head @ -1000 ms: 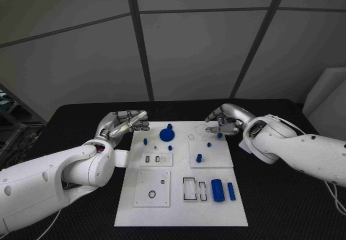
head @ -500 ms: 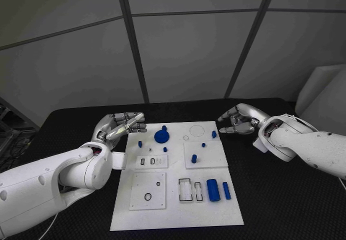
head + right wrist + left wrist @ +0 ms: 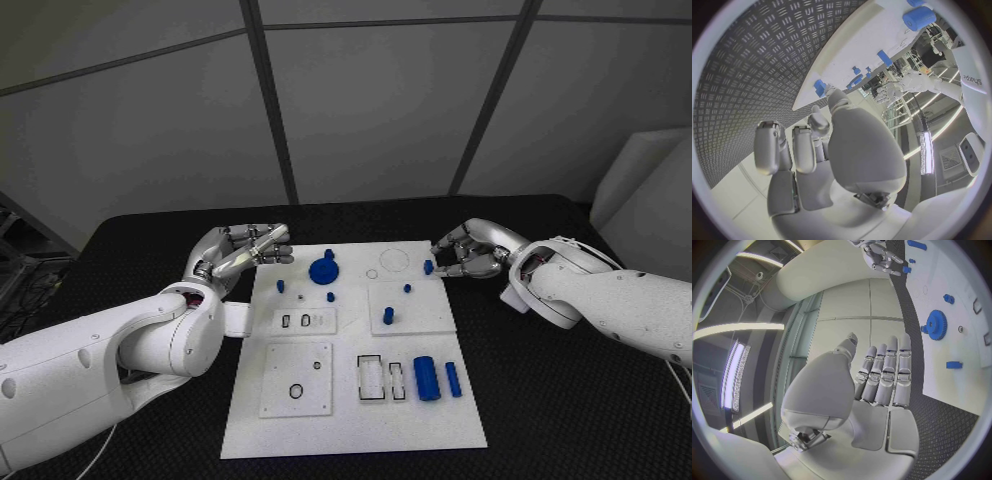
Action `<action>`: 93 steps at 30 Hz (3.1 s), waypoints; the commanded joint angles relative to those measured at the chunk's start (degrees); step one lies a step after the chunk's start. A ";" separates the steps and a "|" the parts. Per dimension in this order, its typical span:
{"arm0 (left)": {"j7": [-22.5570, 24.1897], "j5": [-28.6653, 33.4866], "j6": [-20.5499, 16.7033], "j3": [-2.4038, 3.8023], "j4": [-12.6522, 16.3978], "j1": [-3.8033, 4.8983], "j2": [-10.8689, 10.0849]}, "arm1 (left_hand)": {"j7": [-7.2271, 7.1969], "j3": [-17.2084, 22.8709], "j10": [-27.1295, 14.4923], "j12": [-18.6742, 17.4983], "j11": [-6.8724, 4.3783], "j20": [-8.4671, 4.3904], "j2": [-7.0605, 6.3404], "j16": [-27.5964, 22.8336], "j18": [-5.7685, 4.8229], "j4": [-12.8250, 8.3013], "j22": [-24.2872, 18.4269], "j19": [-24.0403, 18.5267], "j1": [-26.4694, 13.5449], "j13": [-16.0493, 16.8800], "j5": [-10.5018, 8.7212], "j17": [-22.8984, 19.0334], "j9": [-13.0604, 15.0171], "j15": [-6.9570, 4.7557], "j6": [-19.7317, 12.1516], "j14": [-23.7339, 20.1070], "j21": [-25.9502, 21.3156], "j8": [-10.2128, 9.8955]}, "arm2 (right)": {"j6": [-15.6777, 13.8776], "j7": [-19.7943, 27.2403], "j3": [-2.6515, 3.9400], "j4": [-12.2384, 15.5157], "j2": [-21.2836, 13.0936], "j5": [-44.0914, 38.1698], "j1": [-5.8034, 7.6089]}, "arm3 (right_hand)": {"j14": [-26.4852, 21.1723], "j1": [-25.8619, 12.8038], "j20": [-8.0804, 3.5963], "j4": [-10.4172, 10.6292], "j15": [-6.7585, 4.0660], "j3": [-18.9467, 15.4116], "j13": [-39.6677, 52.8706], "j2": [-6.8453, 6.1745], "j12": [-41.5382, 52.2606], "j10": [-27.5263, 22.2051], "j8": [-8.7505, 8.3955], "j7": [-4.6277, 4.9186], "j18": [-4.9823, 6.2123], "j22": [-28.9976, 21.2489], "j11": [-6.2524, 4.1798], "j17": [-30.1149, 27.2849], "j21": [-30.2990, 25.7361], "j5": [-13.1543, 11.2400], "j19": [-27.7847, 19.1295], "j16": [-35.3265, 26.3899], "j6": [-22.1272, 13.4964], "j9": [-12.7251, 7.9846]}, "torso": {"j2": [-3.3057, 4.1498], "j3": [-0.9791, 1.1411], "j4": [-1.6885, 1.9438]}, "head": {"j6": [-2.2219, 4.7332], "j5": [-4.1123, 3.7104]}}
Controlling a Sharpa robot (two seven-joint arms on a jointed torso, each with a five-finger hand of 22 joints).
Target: Assemble the parts on the task board
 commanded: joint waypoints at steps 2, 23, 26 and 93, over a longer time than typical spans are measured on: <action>0.22 -0.21 0.68 0.05 0.04 0.05 0.07 | 0.05 0.03 0.47 -0.02 -0.11 -0.05 0.51 -0.22 -0.81 -0.24 0.09 -0.26 -0.22 0.06 -0.23 0.09 0.06 0.05 0.44 -0.29 0.24 -0.21 | 0.83 0.32 0.04 -0.37 0.42 -0.61 -0.14 | 3.02 0.24 0.29 0.07 0.41 -0.44 0.26 0.64 0.19 0.23 0.33 0.26 0.66 3.40 0.35 1.90 -0.06 0.16 0.12 -0.02 -0.02 0.15 | -0.02 -0.03 -0.01 | -0.12 0.09; 0.16 -0.21 0.69 0.05 0.01 0.04 0.07 | 0.05 0.03 0.47 -0.02 -0.11 -0.05 0.51 -0.22 -0.81 -0.24 0.09 -0.26 -0.22 0.06 -0.23 0.09 0.06 0.05 0.44 -0.29 0.24 -0.21 | 1.07 -0.27 0.04 -1.91 2.55 -1.05 -0.35 | 3.31 0.22 0.51 0.71 0.52 -0.49 1.81 2.22 1.93 1.43 1.13 0.32 0.40 4.56 0.39 2.92 0.56 0.33 1.12 0.57 2.13 0.53 | -0.02 -0.05 0.00 | -0.37 0.21; 0.16 -0.21 0.68 0.05 0.03 0.04 0.04 | 0.05 0.03 0.47 -0.02 -0.11 -0.05 0.51 -0.22 -0.81 -0.24 0.09 -0.26 -0.22 0.06 -0.23 0.09 0.06 0.05 0.44 -0.29 0.24 -0.21 | 1.22 -0.39 0.04 -2.15 2.75 -1.37 -0.37 | 3.35 0.26 0.51 0.71 0.50 -0.49 1.97 2.30 2.11 1.55 1.20 0.30 0.35 4.75 0.36 3.07 0.67 0.31 1.27 0.66 2.37 0.55 | -0.04 -0.05 -0.04 | -0.42 0.24; 0.12 -0.21 0.74 0.04 -1.84 0.07 0.36 | 0.07 0.04 0.42 -0.11 -0.09 -0.04 0.54 -0.31 -0.80 -0.36 0.13 -0.35 -0.22 0.04 -0.23 0.15 0.03 0.05 0.40 -0.32 0.30 -0.30 | -4.97 -13.09 0.61 12.14 10.92 -9.07 -0.37 | 3.74 1.35 -1.05 1.45 -1.18 2.36 4.54 7.17 4.55 3.63 4.13 -2.00 -0.39 7.93 -1.61 4.79 2.42 -1.20 3.73 1.65 8.94 1.19 | -1.24 -0.30 0.19 | -2.33 2.98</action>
